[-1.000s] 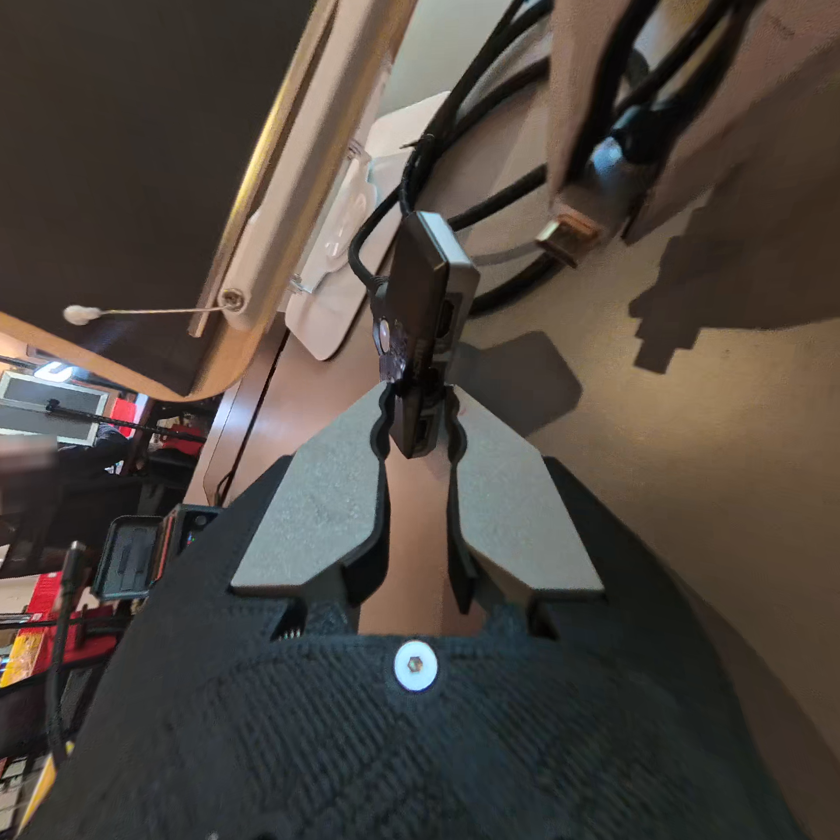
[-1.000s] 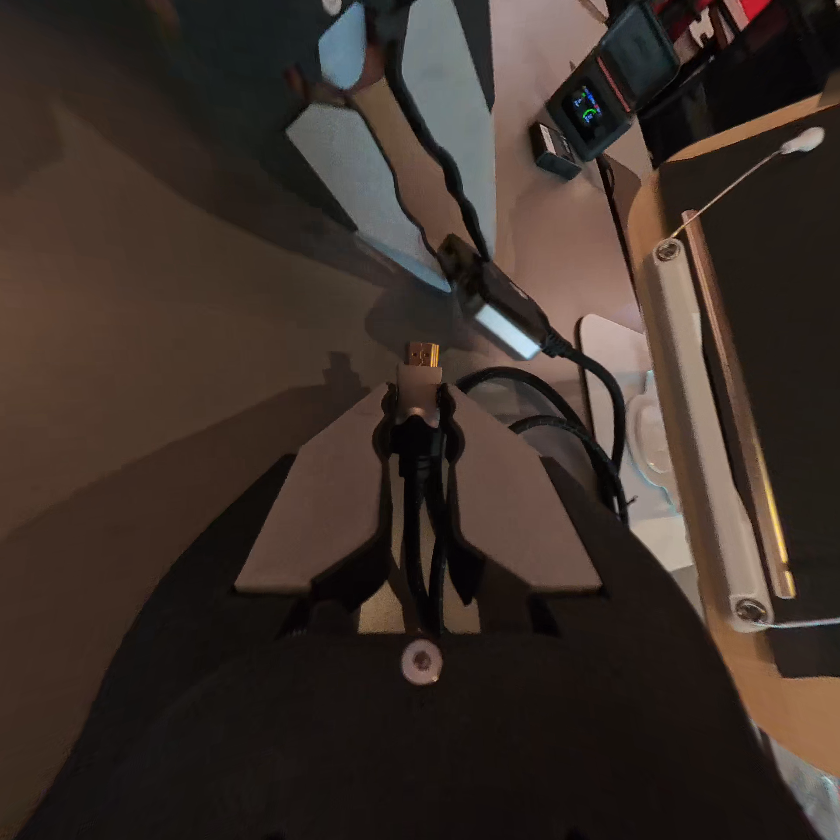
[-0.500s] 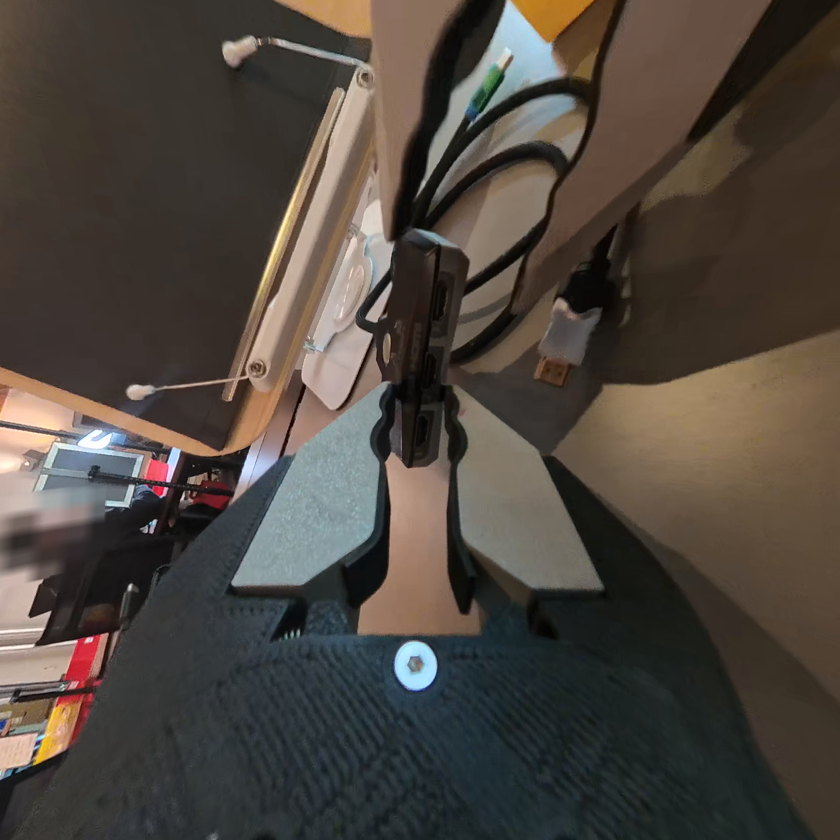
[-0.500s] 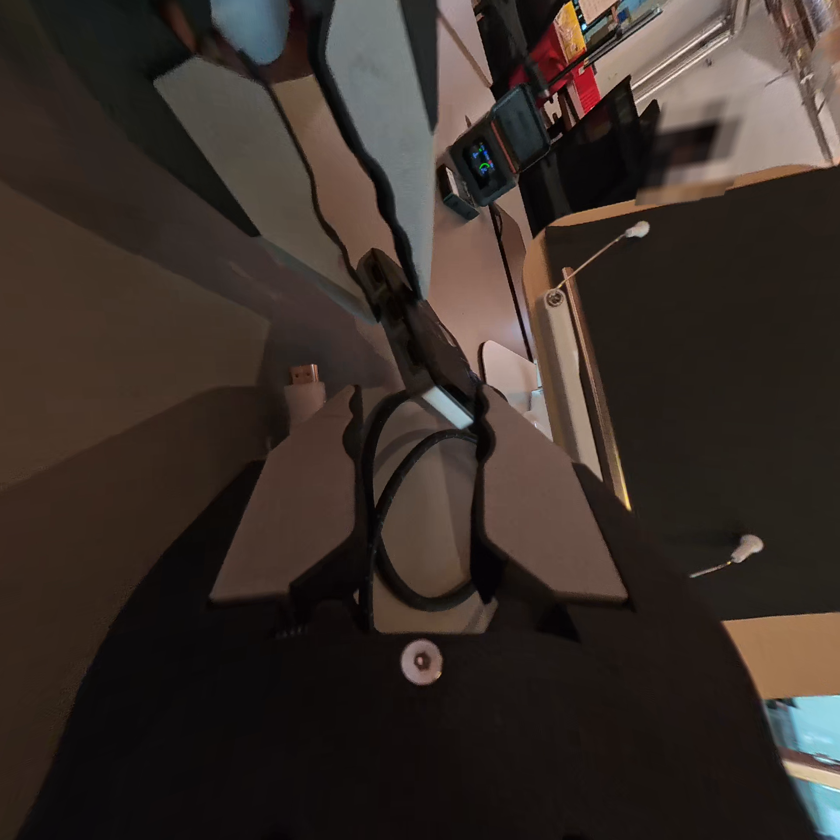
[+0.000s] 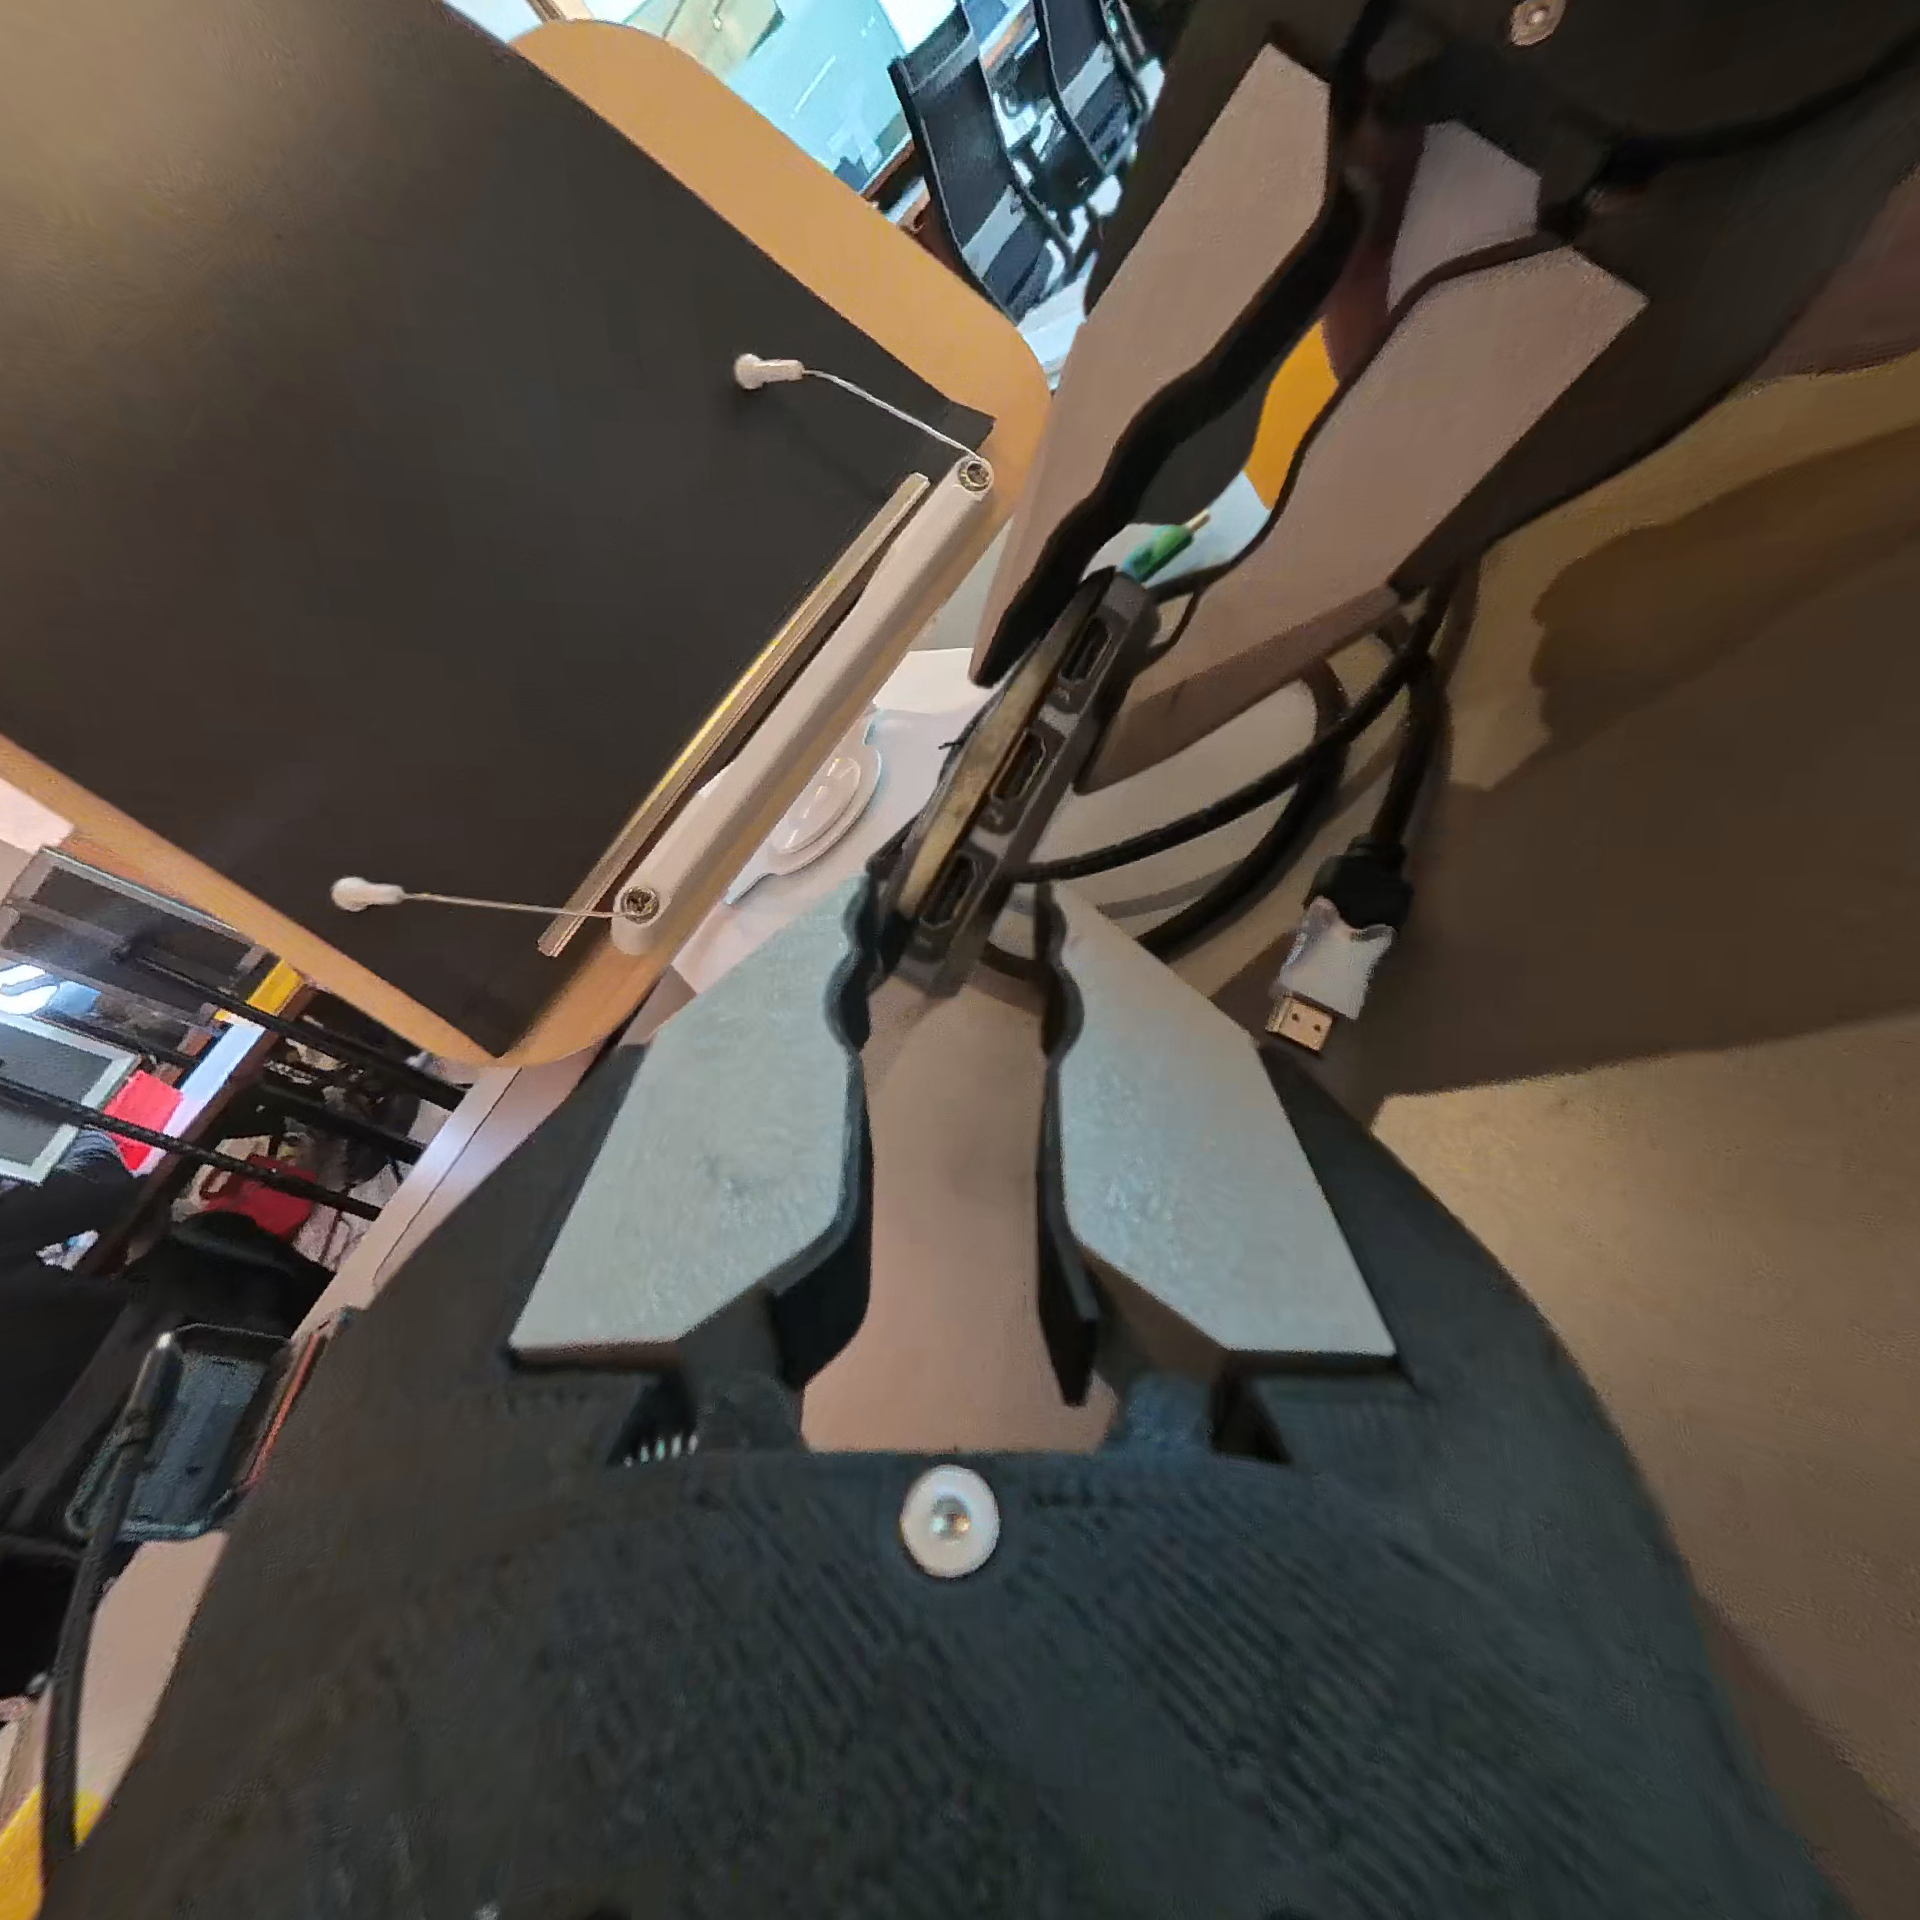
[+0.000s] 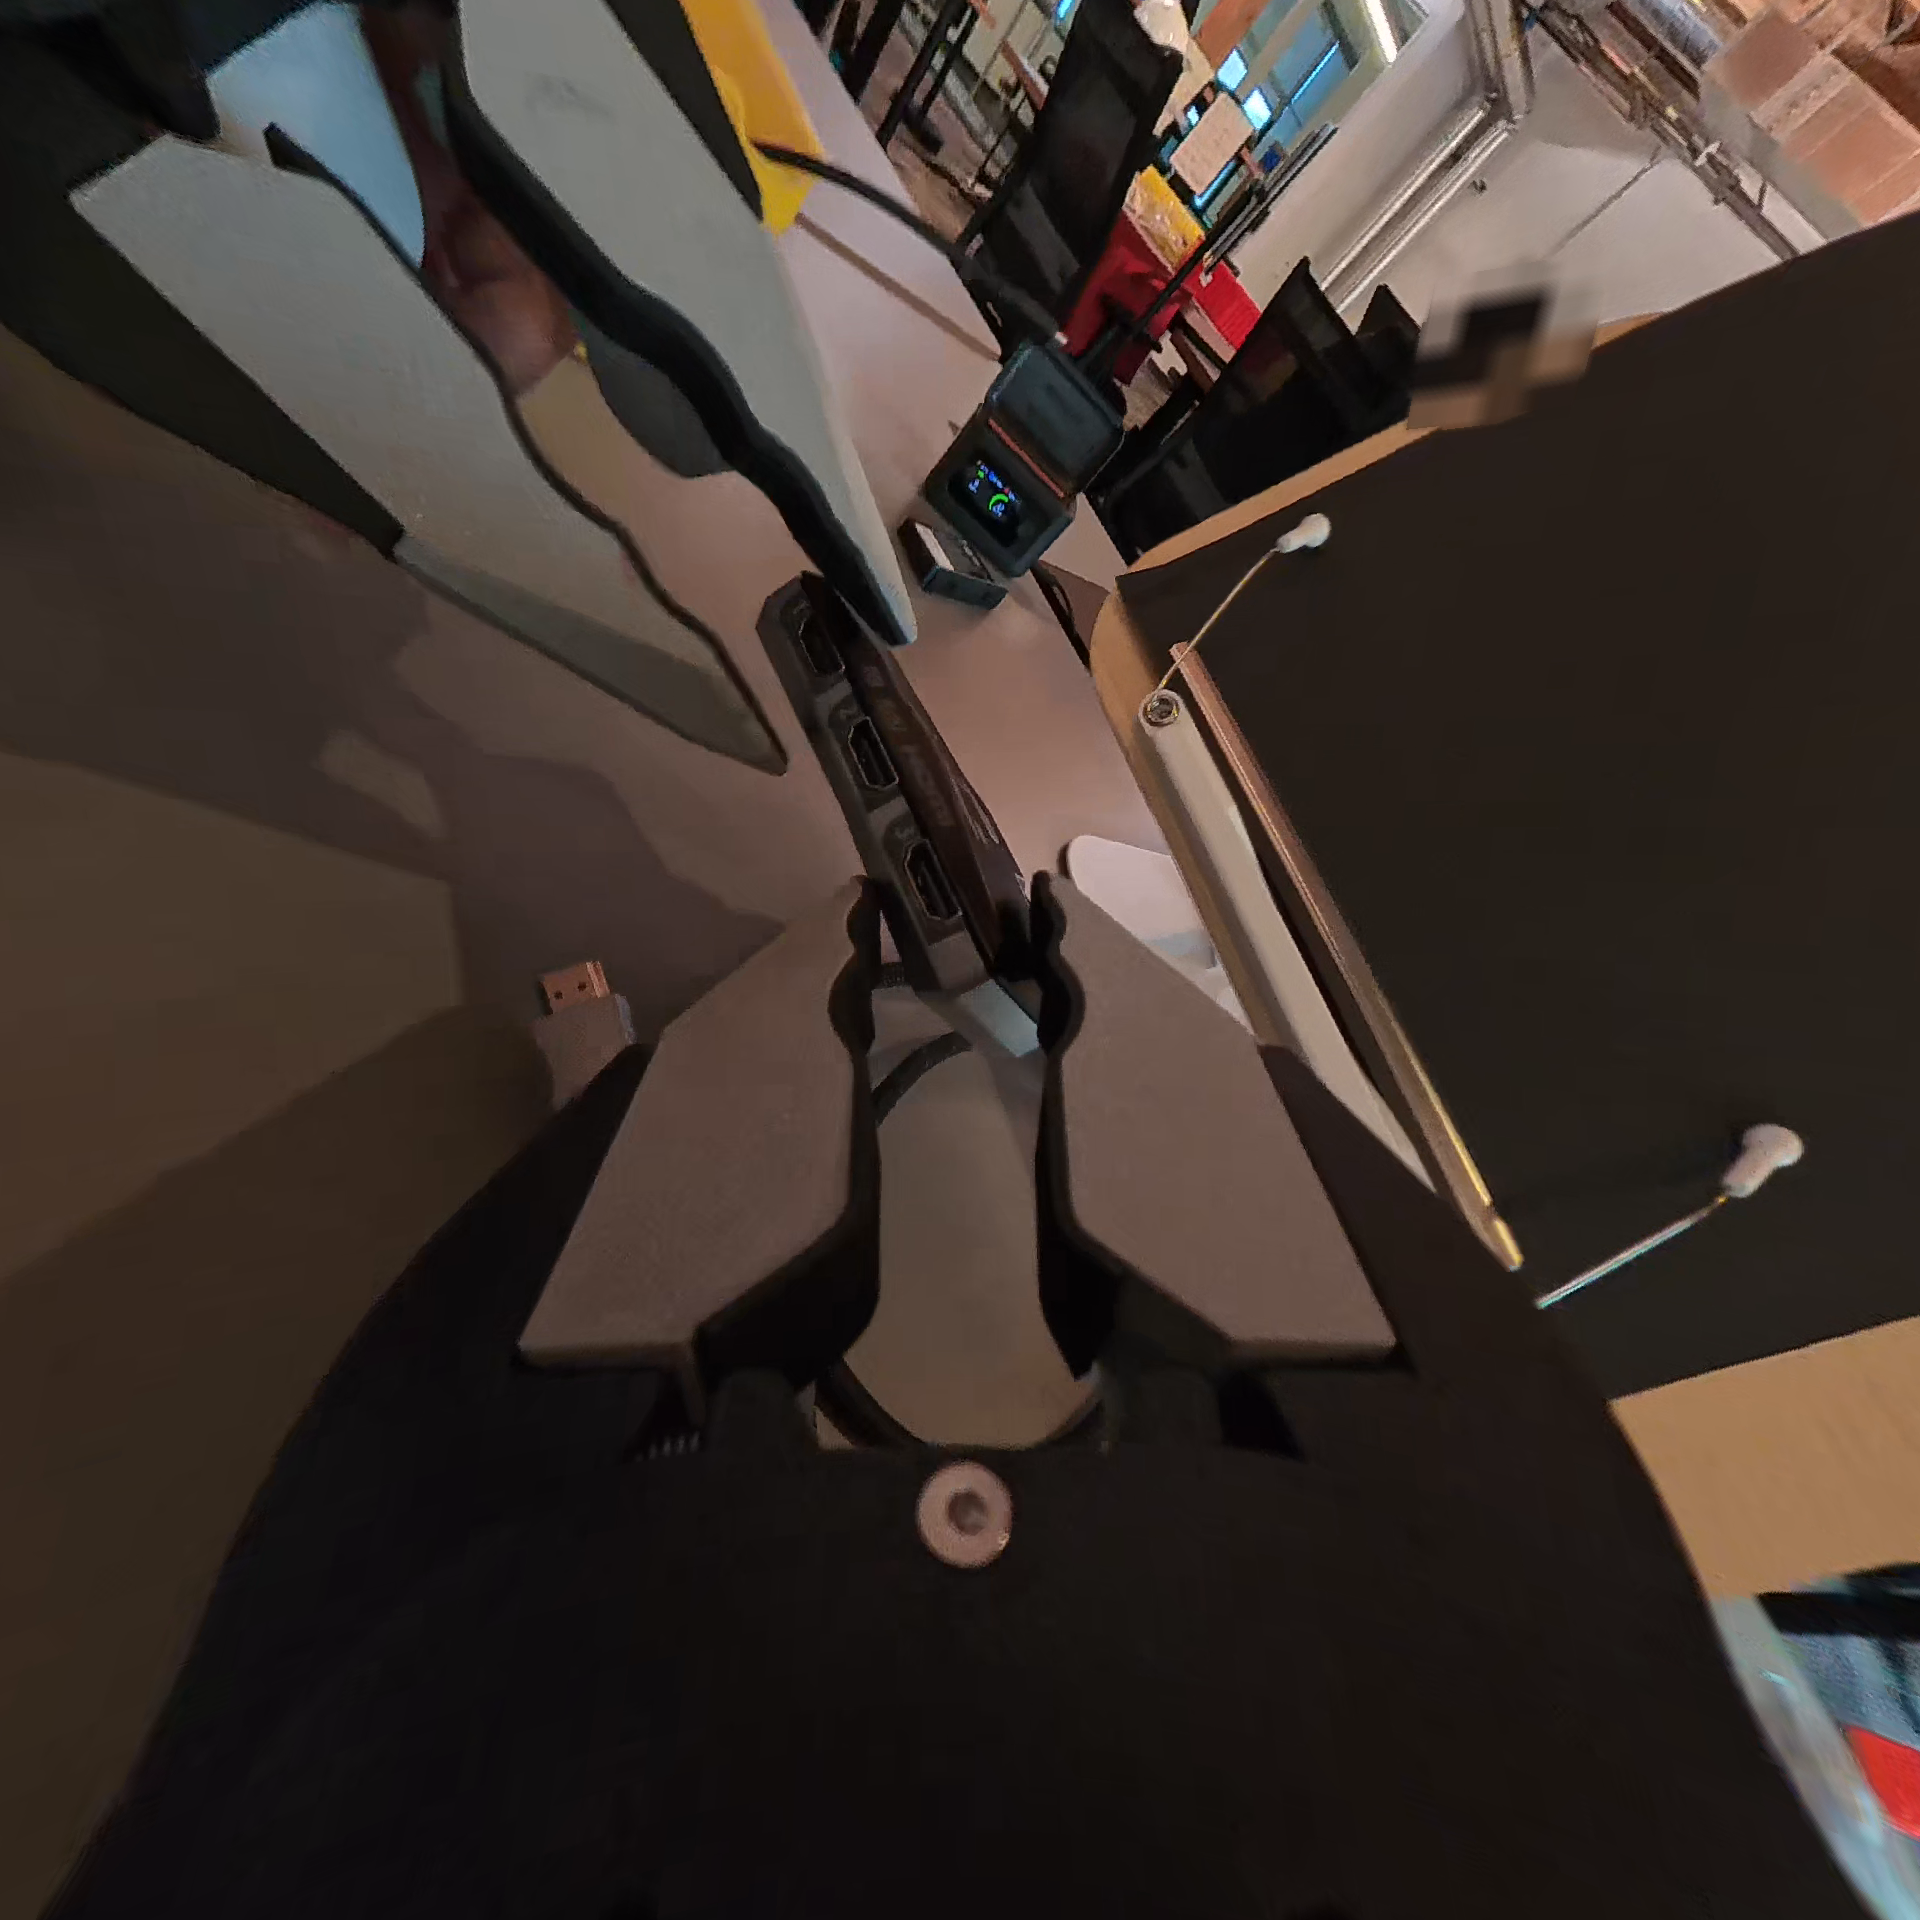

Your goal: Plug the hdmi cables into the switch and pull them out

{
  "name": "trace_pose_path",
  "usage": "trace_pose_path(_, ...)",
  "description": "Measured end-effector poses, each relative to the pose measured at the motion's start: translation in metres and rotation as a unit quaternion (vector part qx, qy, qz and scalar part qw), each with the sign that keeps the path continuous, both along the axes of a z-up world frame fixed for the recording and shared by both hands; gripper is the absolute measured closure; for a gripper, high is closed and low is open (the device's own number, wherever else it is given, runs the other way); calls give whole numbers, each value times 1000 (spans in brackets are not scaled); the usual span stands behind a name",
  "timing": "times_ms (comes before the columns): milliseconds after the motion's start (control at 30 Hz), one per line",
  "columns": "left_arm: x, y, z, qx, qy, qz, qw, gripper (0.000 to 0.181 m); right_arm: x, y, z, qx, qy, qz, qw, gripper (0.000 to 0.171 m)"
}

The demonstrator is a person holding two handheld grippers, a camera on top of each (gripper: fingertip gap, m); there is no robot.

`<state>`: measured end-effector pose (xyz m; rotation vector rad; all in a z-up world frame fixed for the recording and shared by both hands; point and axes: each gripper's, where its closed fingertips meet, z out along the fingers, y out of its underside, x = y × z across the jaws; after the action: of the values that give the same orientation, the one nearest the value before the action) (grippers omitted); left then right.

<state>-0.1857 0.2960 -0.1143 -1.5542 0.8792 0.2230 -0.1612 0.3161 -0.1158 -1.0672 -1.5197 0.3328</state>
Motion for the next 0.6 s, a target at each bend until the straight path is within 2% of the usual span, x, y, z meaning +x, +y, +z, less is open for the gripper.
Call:
trace_pose_path(133,-6,0,5,4,-20,1,1000,144,1,-5,8,-59,37,27,997,145)
trace_pose_path(200,-4,-1,6,13,-21,-10,1000,143,0,-15,10,-92,45,66,993,146)
trace_pose_path(300,5,-6,8,32,-3,-30,999,149,-1,-31,10,-136,43,116,983,146)
trace_pose_path(433,4,-7,5,27,27,-41,998,154,-1,-33,11,-164,47,128,977,142)
trace_pose_path(533,-7,1,-6,15,55,-17,998,158,4,-36,17,-220,43,143,964,131)
trace_pose_path(600,-18,5,-12,20,94,5,995,160,13,-37,20,-233,31,153,960,139)
